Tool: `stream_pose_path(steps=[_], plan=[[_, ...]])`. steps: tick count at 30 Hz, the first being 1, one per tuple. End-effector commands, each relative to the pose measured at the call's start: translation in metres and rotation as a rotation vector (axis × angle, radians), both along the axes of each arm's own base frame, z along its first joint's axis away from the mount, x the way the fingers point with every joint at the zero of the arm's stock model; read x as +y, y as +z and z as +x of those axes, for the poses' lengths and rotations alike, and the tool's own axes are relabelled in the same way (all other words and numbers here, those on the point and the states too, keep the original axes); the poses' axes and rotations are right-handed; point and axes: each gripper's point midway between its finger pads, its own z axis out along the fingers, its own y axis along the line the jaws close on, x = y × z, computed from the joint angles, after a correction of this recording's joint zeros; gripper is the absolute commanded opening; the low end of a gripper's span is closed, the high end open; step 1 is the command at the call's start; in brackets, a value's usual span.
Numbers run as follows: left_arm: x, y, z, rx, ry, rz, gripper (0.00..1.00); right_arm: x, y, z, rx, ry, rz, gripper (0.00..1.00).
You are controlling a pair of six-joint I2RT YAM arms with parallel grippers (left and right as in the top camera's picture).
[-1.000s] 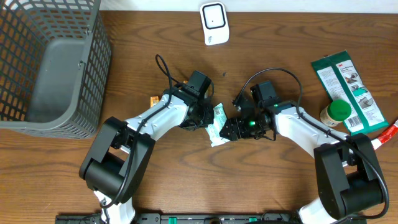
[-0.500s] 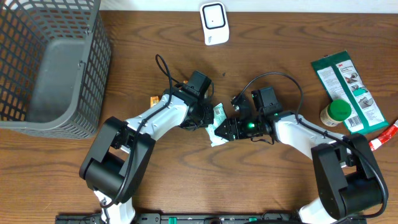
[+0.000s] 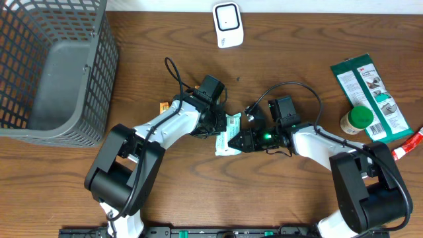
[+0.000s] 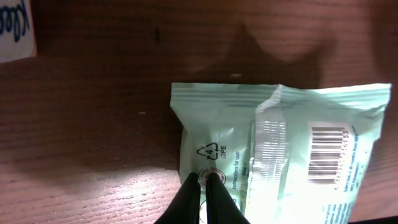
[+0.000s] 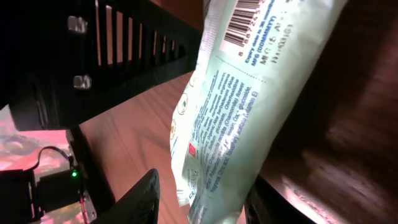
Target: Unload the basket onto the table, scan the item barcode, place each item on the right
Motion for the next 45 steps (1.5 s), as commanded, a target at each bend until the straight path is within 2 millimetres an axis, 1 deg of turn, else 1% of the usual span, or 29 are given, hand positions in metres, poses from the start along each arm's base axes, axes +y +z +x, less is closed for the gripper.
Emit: stream_pose_path(steps=[1, 5, 8, 14, 21, 24, 26, 28, 29, 30, 31, 33, 35, 37, 39, 40, 43, 45], plan=[[0.009, -0.020, -0.009, 0.043, 0.008, 0.049, 0.07, 0.003, 0.008, -0.002, 0.001, 0.017, 0.047, 0.38], [0.009, -0.020, -0.009, 0.043, 0.008, 0.049, 0.07, 0.001, 0.004, 0.000, -0.006, 0.007, 0.024, 0.40], [0.009, -0.020, -0.009, 0.043, 0.008, 0.049, 0.08, -0.001, -0.002, 0.001, -0.011, -0.010, -0.015, 0.37], [0.009, -0.020, -0.009, 0.043, 0.008, 0.049, 0.07, 0.007, -0.002, 0.000, -0.047, 0.013, -0.009, 0.35], [0.009, -0.020, -0.010, 0.045, 0.008, 0.048, 0.08, 0.010, -0.001, 0.001, -0.066, 0.023, -0.006, 0.17], [0.009, -0.019, -0.009, 0.042, 0.008, 0.047, 0.07, 0.004, -0.007, 0.006, -0.084, -0.003, -0.058, 0.11], [0.008, -0.016, -0.008, 0.034, 0.008, 0.043, 0.07, -0.004, -0.015, 0.008, -0.079, -0.026, -0.111, 0.12], [0.008, -0.008, -0.005, 0.013, 0.004, 0.032, 0.07, -0.006, -0.016, 0.006, -0.066, -0.029, -0.120, 0.12], [0.008, -0.002, -0.002, -0.004, 0.000, 0.025, 0.08, -0.006, -0.017, 0.005, -0.060, -0.028, -0.122, 0.11], [0.007, 0.005, 0.000, -0.024, -0.005, 0.016, 0.08, -0.007, -0.018, 0.003, -0.051, -0.027, -0.125, 0.08], [0.009, 0.013, 0.004, -0.050, 0.000, 0.014, 0.07, -0.007, -0.018, 0.001, -0.040, -0.024, -0.124, 0.01], [0.014, 0.035, 0.013, -0.120, 0.018, 0.015, 0.07, -0.002, -0.013, -0.005, -0.034, 0.012, -0.082, 0.01], [0.018, 0.061, 0.021, -0.196, 0.037, 0.008, 0.07, 0.006, -0.004, -0.010, -0.076, 0.088, -0.013, 0.01], [0.024, 0.089, 0.025, -0.267, 0.057, -0.007, 0.07, 0.007, 0.001, -0.012, -0.100, 0.120, 0.014, 0.01], [0.030, 0.118, 0.028, -0.338, 0.063, -0.033, 0.07, 0.005, 0.003, -0.011, -0.103, 0.116, 0.016, 0.01], [0.034, 0.134, 0.028, -0.372, 0.072, -0.048, 0.08, 0.005, 0.006, -0.011, -0.111, 0.120, 0.024, 0.01], [0.055, 0.170, 0.026, -0.447, 0.115, -0.064, 0.08, 0.004, 0.024, -0.015, -0.179, 0.178, 0.078, 0.01], [0.074, 0.191, 0.023, -0.484, 0.147, -0.066, 0.08, 0.002, 0.036, -0.017, -0.216, 0.200, 0.088, 0.01]])
